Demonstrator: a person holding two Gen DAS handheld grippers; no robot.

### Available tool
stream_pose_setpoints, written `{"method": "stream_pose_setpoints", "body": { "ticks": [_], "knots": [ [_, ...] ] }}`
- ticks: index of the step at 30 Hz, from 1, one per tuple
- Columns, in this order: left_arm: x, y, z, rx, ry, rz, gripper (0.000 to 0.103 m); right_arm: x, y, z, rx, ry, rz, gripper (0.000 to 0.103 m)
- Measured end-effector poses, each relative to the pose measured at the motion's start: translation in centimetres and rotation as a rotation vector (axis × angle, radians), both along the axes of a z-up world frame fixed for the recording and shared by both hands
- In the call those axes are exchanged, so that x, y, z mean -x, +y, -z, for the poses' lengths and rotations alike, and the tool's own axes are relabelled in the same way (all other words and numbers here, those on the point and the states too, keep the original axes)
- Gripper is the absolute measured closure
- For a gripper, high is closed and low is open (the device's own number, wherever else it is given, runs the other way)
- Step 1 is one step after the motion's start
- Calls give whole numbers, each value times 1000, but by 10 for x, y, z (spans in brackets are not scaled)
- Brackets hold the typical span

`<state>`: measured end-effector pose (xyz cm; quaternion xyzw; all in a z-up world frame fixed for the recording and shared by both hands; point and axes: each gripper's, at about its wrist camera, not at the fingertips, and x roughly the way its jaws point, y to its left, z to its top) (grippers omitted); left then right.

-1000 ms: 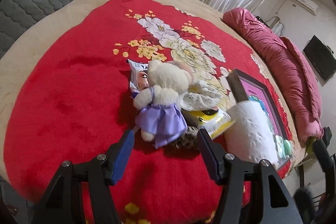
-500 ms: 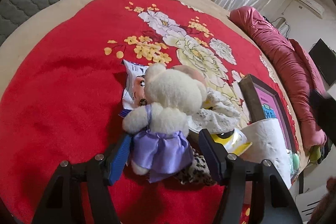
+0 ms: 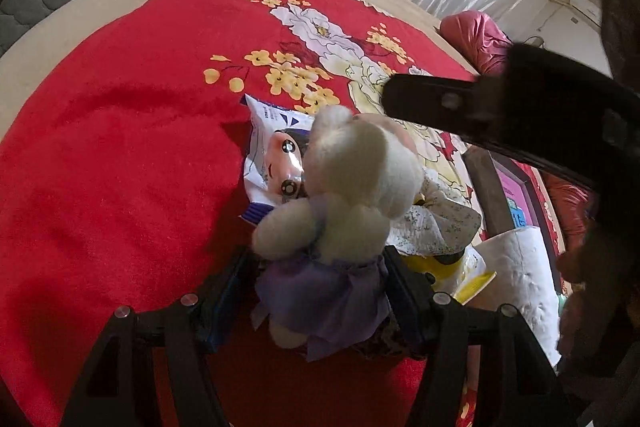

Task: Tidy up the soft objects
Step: 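Grasp the bear in the purple dress with the left tool while the right tool grasps the pink sponge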

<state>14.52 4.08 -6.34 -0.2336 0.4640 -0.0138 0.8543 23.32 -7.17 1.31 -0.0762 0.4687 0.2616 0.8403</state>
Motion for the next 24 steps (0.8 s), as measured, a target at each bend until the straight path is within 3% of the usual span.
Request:
{"method": "stream_pose_setpoints", "body": {
  "ticks": [7,19,24],
  "knots": [
    [0,-1,2,0,1,9,38,-7,18,17,21,40,-17,26],
    [-1,-2,6,-3,2,15,38,-8,6,33,-64,127,30,51],
    [0,-2,6,-6,3,30,39,2,-10,28,-131,161,36,53]
  ]
}}
